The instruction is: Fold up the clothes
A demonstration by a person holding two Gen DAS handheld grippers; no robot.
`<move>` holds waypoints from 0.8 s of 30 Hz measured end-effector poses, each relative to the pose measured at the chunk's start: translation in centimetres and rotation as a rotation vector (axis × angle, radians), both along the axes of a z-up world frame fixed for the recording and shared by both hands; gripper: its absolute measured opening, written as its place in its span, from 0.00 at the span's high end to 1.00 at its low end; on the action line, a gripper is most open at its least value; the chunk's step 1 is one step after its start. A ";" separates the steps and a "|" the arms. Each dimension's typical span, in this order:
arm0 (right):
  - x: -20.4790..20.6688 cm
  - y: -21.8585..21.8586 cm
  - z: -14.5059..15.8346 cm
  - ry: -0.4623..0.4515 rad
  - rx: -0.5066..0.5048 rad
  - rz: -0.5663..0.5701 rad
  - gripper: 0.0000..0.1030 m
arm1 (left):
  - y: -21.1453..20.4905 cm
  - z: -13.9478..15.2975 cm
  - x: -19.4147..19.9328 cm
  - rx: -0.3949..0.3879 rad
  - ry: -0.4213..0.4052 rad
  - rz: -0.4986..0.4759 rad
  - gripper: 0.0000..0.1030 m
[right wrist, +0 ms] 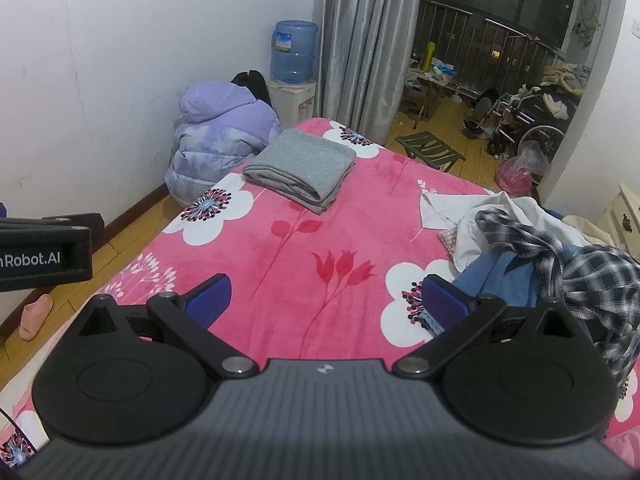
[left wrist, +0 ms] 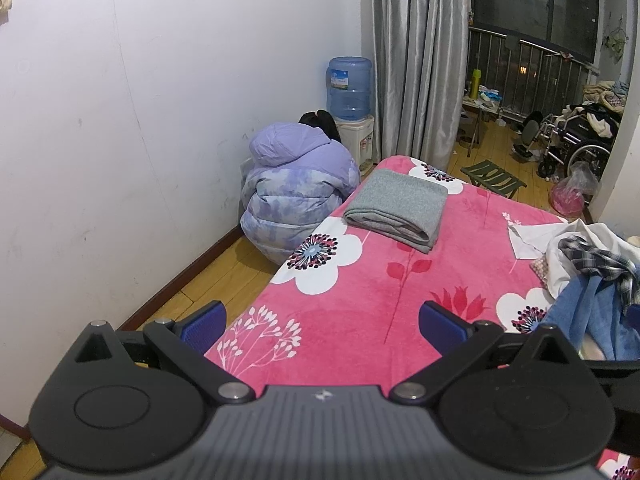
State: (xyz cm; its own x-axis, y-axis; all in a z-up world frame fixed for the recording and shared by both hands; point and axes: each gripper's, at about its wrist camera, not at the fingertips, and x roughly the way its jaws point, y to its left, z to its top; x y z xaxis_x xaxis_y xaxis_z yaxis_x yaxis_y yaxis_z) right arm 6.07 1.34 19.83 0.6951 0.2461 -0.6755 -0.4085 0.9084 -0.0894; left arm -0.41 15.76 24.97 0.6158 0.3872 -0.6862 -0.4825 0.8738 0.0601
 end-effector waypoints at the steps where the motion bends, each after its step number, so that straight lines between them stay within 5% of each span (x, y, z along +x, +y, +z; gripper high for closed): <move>1: 0.0 0.1 0.0 0.000 -0.001 0.000 0.01 | 0.0 0.0 0.0 0.000 0.000 0.001 0.00; 24: -0.3 0.2 -0.2 0.006 -0.004 0.000 0.01 | 0.4 -0.1 -0.6 -0.009 0.006 0.011 0.00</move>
State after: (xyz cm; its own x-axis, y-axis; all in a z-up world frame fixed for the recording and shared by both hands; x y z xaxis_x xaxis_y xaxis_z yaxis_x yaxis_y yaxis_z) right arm 5.80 1.54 19.66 0.6908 0.2434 -0.6808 -0.4093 0.9079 -0.0907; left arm -0.97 16.18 24.91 0.6071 0.3881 -0.6934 -0.4921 0.8688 0.0554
